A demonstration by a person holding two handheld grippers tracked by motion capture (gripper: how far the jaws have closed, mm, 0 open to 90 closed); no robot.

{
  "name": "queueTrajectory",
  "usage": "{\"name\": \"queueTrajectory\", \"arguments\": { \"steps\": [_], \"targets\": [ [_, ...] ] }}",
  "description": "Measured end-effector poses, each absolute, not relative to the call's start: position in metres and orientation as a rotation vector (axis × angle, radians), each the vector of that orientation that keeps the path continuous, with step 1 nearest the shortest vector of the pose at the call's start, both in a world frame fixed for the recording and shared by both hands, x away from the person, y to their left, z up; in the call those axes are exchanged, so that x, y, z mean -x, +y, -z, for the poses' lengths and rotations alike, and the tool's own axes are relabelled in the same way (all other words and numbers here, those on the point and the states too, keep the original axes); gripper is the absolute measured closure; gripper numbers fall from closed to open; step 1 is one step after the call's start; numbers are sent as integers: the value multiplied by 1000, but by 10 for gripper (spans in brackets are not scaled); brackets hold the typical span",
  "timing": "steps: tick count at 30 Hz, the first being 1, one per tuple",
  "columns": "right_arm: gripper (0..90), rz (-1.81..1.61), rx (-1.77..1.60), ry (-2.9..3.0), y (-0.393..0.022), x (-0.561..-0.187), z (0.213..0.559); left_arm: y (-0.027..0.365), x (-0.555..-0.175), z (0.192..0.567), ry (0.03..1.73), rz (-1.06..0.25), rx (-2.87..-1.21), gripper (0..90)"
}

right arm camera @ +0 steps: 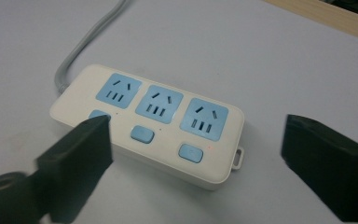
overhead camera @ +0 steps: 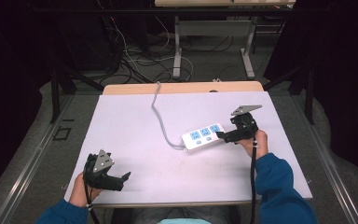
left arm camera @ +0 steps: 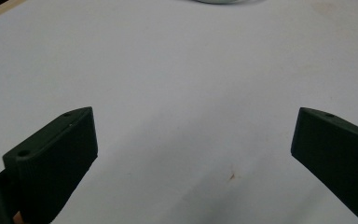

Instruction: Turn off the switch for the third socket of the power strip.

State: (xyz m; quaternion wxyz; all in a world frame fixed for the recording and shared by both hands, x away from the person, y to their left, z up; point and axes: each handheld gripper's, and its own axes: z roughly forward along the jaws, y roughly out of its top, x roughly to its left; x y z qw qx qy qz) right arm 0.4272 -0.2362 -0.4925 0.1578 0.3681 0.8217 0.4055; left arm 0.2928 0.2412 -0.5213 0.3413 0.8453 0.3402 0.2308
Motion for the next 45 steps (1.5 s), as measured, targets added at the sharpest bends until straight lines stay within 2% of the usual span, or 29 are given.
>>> {"name": "queueTrajectory", "arguments": {
  "steps": [4, 5, 7, 8, 10, 12, 13, 14, 15, 18, 19, 22, 45],
  "targets": [
    [162, -1170, -1033, 2346, -236, -427, 492, 241, -293, 521, 894, -592, -2199, 2],
    [235, -1178, -1041, 2342, -237, -427, 492, 242, -294, 521, 891, -600, -2202, 2],
    [256, -1183, -1041, 2350, -237, -427, 492, 241, -293, 522, 894, -588, -2192, 2],
    [338, -1185, -1053, 2337, -237, -427, 493, 241, -293, 522, 893, -590, -2193, 2],
    [365, -1190, -1056, 2341, -237, -427, 493, 241, -293, 522, 892, -590, -2193, 2],
    [485, -1174, -1061, 2346, -236, -429, 495, 241, -293, 521, 890, -597, -2202, 2],
    [485, -1174, -1061, 2346, -236, -429, 495, 241, -293, 521, 890, -597, -2202, 2],
    [540, -1166, -1066, 2344, -236, -429, 496, 241, -293, 521, 886, -597, -2203, 2],
    [646, -1158, -1065, 2356, -235, -430, 498, 241, -293, 521, 885, -599, -2201, 2],
    [806, -1141, -1067, 2379, -230, -431, 499, 241, -292, 521, 884, -597, -2199, 3],
    [806, -1141, -1067, 2379, -230, -431, 499, 241, -292, 521, 882, -597, -2199, 3],
    [898, -1130, -1032, 2391, -227, -431, 500, 241, -294, 522, 889, -589, -2201, 3],
    [900, -988, -1071, 2409, -215, -434, 509, 241, -294, 522, 889, -575, -2196, 5]
  ]
}}
